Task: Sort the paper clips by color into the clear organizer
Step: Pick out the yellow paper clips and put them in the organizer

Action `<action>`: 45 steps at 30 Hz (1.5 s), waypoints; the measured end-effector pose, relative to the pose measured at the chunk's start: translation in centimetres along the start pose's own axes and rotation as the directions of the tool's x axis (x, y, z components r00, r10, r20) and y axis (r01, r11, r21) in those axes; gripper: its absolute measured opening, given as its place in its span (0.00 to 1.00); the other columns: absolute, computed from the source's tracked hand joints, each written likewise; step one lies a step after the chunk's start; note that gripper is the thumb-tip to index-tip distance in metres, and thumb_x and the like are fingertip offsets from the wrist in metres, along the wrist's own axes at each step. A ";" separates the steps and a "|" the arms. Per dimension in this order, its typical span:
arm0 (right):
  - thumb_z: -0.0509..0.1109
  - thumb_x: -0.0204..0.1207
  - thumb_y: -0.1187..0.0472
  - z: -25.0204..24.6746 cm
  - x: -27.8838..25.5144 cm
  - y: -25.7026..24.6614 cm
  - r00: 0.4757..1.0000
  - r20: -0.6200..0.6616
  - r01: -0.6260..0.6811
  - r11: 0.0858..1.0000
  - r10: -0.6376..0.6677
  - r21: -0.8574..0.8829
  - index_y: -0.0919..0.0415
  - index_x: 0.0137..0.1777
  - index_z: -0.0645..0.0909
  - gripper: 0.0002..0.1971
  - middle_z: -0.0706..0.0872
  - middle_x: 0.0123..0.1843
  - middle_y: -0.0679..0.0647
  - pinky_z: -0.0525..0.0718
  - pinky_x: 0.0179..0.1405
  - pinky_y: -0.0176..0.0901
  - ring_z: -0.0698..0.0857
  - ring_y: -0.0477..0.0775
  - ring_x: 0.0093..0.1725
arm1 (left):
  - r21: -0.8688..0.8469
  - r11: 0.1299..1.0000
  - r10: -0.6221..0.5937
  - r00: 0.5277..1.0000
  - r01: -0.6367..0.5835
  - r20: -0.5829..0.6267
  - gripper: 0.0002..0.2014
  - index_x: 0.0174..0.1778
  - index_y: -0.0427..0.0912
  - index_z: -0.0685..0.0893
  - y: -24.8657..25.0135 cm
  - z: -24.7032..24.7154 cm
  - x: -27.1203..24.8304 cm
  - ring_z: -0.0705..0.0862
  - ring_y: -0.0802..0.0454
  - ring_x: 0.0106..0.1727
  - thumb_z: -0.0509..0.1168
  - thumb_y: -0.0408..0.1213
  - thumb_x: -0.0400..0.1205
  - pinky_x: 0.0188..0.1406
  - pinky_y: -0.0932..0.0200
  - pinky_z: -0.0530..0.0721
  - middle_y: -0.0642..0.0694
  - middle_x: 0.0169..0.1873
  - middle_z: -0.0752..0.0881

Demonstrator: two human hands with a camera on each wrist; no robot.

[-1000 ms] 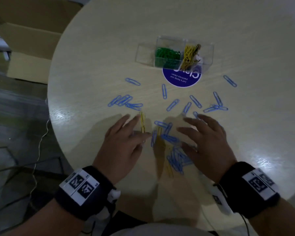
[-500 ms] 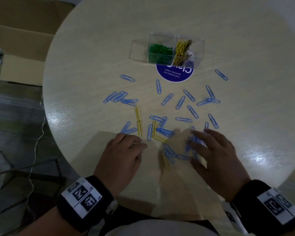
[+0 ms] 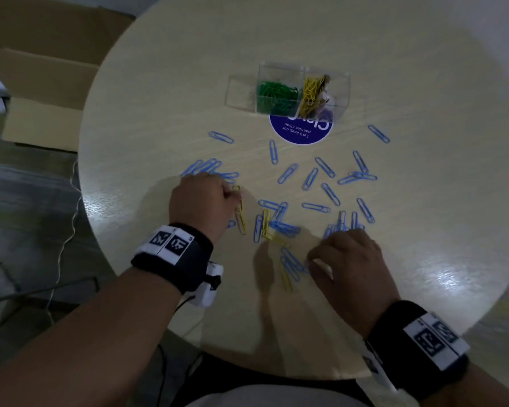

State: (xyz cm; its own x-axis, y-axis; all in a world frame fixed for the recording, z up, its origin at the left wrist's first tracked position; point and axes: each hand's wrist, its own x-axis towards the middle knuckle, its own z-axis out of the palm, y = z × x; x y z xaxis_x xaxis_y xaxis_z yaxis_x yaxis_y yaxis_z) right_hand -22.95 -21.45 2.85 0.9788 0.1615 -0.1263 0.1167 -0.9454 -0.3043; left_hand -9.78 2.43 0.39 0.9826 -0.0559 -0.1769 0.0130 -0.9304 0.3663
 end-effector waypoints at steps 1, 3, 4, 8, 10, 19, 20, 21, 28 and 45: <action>0.67 0.73 0.49 0.1 0.1 -0.7 0.999 0.034 0.007 1.000 -0.008 0.023 0.50 0.41 0.83 0.07 0.82 0.39 0.49 0.79 0.43 0.52 0.80 0.60 0.44 | -0.014 1.000 0.003 1.000 -0.003 0.013 0.10 0.38 0.49 0.89 0.2 0.1 0.2 0.86 0.38 0.46 0.70 0.52 0.72 0.48 0.47 0.85 0.46 0.38 0.90; 0.65 0.72 0.50 0.8 -0.1 -1.8 0.993 0.117 0.002 0.999 -0.006 0.036 0.51 0.39 0.80 0.07 0.80 0.37 0.50 0.79 0.39 0.51 0.79 0.60 0.41 | -0.024 1.000 0.014 0.999 -0.013 0.030 0.07 0.40 0.48 0.90 0.5 0.2 0.4 0.87 0.37 0.48 0.69 0.44 0.72 0.49 0.46 0.86 0.44 0.41 0.90; 0.63 0.72 0.50 1.3 -0.2 -1.8 0.989 0.147 -0.016 0.999 0.011 0.029 0.51 0.40 0.79 0.07 0.80 0.37 0.50 0.80 0.39 0.51 0.80 0.60 0.40 | -0.027 1.000 0.016 0.999 -0.015 0.037 0.07 0.41 0.48 0.90 0.7 0.2 0.4 0.87 0.38 0.48 0.68 0.42 0.72 0.49 0.46 0.86 0.45 0.42 0.91; 0.62 0.72 0.52 1.7 -0.1 0.0 0.985 0.146 -0.098 0.995 0.093 0.029 0.50 0.41 0.83 0.08 0.84 0.39 0.50 0.82 0.40 0.53 0.81 0.60 0.41 | -0.167 0.986 0.007 0.999 -0.001 0.035 0.05 0.42 0.48 0.89 0.7 -0.3 -0.2 0.88 0.44 0.47 0.68 0.40 0.74 0.48 0.50 0.85 0.47 0.41 0.91; 0.63 0.70 0.52 1.3 0.3 1.1 0.984 0.104 -0.147 0.988 0.142 0.036 0.51 0.40 0.84 0.09 0.86 0.39 0.50 0.83 0.40 0.52 0.81 0.61 0.40 | -0.277 0.961 0.005 1.000 0.002 0.025 0.03 0.43 0.49 0.88 0.7 -0.7 -0.9 0.88 0.50 0.43 0.70 0.40 0.76 0.48 0.54 0.84 0.50 0.39 0.90; 0.67 0.68 0.48 0.0 0.6 0.3 0.993 0.047 -0.111 0.985 0.106 0.133 0.52 0.38 0.82 0.09 0.84 0.36 0.50 0.81 0.43 0.48 0.82 0.58 0.40 | -0.362 0.932 0.007 0.998 0.019 0.070 0.03 0.43 0.49 0.88 -0.6 -0.8 -4.0 0.87 0.59 0.38 0.74 0.39 0.75 0.46 0.64 0.83 0.55 0.34 0.89; 0.67 0.68 0.44 0.3 0.3 -0.6 0.992 0.099 -0.085 0.989 0.073 0.123 0.51 0.38 0.82 0.12 0.83 0.36 0.49 0.81 0.42 0.47 0.82 0.57 0.40 | -0.316 0.948 0.068 0.995 -0.042 0.070 0.04 0.44 0.49 0.89 -0.7 -0.6 -4.6 0.88 0.56 0.40 0.74 0.39 0.75 0.48 0.60 0.84 0.53 0.36 0.89; 0.66 0.67 0.41 0.7 0.1 -1.3 0.988 0.148 -0.071 0.991 0.054 0.111 0.51 0.38 0.81 0.14 0.83 0.36 0.49 0.82 0.40 0.47 0.82 0.56 0.40 | -0.264 0.959 0.130 0.989 -0.107 0.070 0.05 0.46 0.49 0.89 -0.8 -0.3 -5.2 0.88 0.52 0.42 0.74 0.40 0.75 0.48 0.55 0.85 0.52 0.38 0.89; 0.67 0.70 0.56 2.5 0.3 -2.8 0.975 0.211 0.060 0.998 -0.065 0.032 0.53 0.37 0.80 0.03 0.82 0.41 0.54 0.84 0.35 0.51 0.82 0.62 0.39 | 0.041 0.934 0.350 0.931 -0.355 0.105 0.03 0.43 0.47 0.85 -1.3 1.2 -6.8 0.82 0.41 0.42 0.69 0.41 0.77 0.40 0.49 0.83 0.47 0.39 0.82; 0.68 0.65 0.52 1.3 5.7 1.3 0.992 0.081 0.096 0.994 -0.100 0.046 0.47 0.41 0.78 0.06 0.82 0.68 0.35 0.75 0.58 0.54 0.76 0.59 0.68 | 0.071 0.834 0.545 0.837 -0.548 0.052 0.09 0.38 0.48 0.80 -2.0 -0.3 -6.3 0.80 0.43 0.43 0.60 0.41 0.84 0.53 0.52 0.76 0.49 0.34 0.83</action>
State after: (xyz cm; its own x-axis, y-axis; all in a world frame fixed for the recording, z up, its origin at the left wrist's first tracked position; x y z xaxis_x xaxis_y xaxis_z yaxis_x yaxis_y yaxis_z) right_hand -17.46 -21.39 0.47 0.9453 0.2775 -0.1712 0.2027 -0.9114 -0.3582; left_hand -15.91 4.72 1.08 0.8196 -0.5730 0.0045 -0.5406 -0.7707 0.3373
